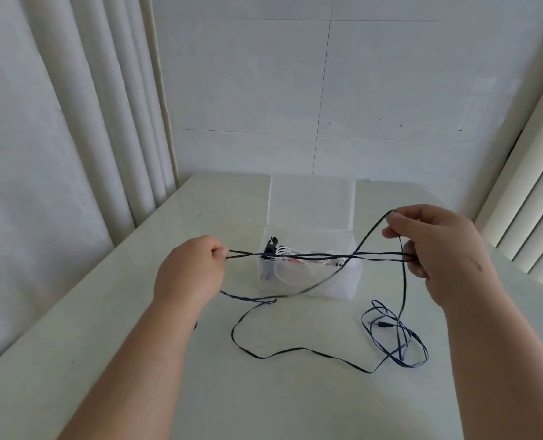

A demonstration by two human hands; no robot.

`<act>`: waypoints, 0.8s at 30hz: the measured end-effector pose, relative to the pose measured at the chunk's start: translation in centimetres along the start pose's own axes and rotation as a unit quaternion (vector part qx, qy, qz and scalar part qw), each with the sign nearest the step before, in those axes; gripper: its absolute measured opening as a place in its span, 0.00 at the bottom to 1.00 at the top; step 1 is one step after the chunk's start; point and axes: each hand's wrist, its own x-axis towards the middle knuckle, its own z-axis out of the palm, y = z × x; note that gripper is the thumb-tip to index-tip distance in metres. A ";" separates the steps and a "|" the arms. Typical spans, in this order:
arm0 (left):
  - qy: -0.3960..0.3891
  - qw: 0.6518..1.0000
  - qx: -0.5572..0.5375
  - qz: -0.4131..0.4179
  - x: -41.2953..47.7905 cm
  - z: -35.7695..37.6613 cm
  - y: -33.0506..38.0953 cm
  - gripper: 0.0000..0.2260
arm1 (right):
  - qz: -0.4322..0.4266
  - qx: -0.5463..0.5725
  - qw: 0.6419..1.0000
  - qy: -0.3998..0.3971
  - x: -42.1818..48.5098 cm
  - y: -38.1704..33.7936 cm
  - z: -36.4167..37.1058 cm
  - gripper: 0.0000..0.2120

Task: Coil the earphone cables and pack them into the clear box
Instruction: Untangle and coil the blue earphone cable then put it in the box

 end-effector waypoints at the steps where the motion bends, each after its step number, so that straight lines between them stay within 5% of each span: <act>1: 0.005 1.000 -0.003 -0.010 0.0 0.0 0.0 0.10 | 0.008 0.023 1.000 -0.008 -0.1 -0.1 0.0 0.05; 6: 0.061 0.996 -0.043 -0.044 0.0 -0.2 0.5 0.13 | 0.047 0.115 0.992 -0.001 -0.3 -0.2 0.2 0.14; 10: 0.102 0.990 -0.091 -0.037 -0.1 -0.4 0.9 0.16 | 0.071 0.112 0.991 -0.003 -0.2 -0.1 0.1 0.12; 14: 0.145 0.977 -0.154 -0.014 -0.1 -0.6 1.1 0.17 | 0.006 0.041 0.999 0.017 -0.4 -0.2 0.1 0.07; 17: 0.045 0.935 -0.348 -0.046 0.1 -1.0 1.0 0.14 | -0.080 -0.206 0.973 0.063 -0.3 0.1 -0.6 0.10; 21: -0.168 0.878 -0.447 -0.034 -0.2 -1.5 0.7 0.13 | 0.050 -0.396 0.911 -0.107 0.5 0.8 -1.5 0.11; 24: -0.228 0.860 -0.456 -0.027 -0.2 -1.7 0.4 0.07 | 0.089 -0.449 0.870 -0.182 0.5 1.1 -1.3 0.15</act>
